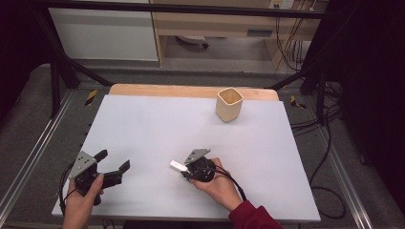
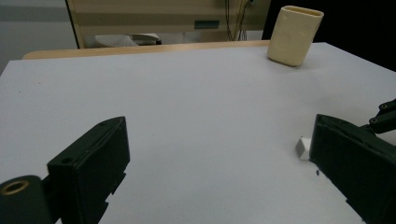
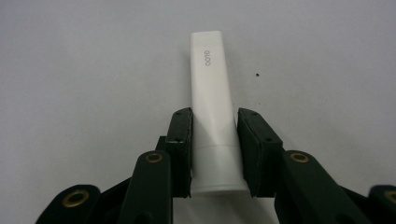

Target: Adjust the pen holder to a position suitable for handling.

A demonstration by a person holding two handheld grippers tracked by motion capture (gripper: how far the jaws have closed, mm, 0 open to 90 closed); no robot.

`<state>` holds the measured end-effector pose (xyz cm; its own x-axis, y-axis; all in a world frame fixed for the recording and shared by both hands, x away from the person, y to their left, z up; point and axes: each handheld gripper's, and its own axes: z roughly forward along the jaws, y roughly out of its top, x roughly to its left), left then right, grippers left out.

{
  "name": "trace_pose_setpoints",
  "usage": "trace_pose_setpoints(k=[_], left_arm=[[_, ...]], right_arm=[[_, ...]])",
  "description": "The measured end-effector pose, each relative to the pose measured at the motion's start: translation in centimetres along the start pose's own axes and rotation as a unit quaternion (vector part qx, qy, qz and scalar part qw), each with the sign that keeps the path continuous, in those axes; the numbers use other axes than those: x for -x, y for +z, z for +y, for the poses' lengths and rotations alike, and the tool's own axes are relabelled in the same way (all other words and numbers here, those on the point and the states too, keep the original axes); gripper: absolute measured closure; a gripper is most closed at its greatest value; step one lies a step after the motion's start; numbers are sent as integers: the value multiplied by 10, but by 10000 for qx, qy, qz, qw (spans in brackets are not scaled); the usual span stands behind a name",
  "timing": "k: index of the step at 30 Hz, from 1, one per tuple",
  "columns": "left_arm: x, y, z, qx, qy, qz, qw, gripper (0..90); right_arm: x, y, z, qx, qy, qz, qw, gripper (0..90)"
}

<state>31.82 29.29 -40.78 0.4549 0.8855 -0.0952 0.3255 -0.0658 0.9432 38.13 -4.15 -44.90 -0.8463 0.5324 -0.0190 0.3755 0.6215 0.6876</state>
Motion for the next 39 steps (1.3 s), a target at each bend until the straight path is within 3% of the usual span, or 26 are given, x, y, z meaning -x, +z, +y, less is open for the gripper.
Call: trace_pose_setpoints(k=[11,13,16,24,28,33,36,39], left_arm=[[5,3,0,-17,27,-51,10000,47],[4,10,-1,-4,-40,-9,10000,34],[5,24,0,-22,-350,-75,9994,55],[21,42,8,120,-248,-176,9995,51],[31,58,16,202,-329,-304,9988,51],[40,79,30,685,-658,-322,9950,55],[43,88,37,705,-776,-359,9938,55],[45,90,37,623,-667,-368,9951,55]], right_arm=[[-3,0,0,63,-120,-95,9999,673],[-3,-2,0,95,-131,-151,9998,673],[0,-6,1,169,-152,-206,9995,673],[5,-21,1,385,-132,-322,9987,673],[7,-27,-1,457,-96,-384,9982,673],[11,-39,-1,459,20,-536,9975,673],[13,-46,-2,557,62,-536,9970,673],[16,-55,-5,735,52,-548,9958,673]])
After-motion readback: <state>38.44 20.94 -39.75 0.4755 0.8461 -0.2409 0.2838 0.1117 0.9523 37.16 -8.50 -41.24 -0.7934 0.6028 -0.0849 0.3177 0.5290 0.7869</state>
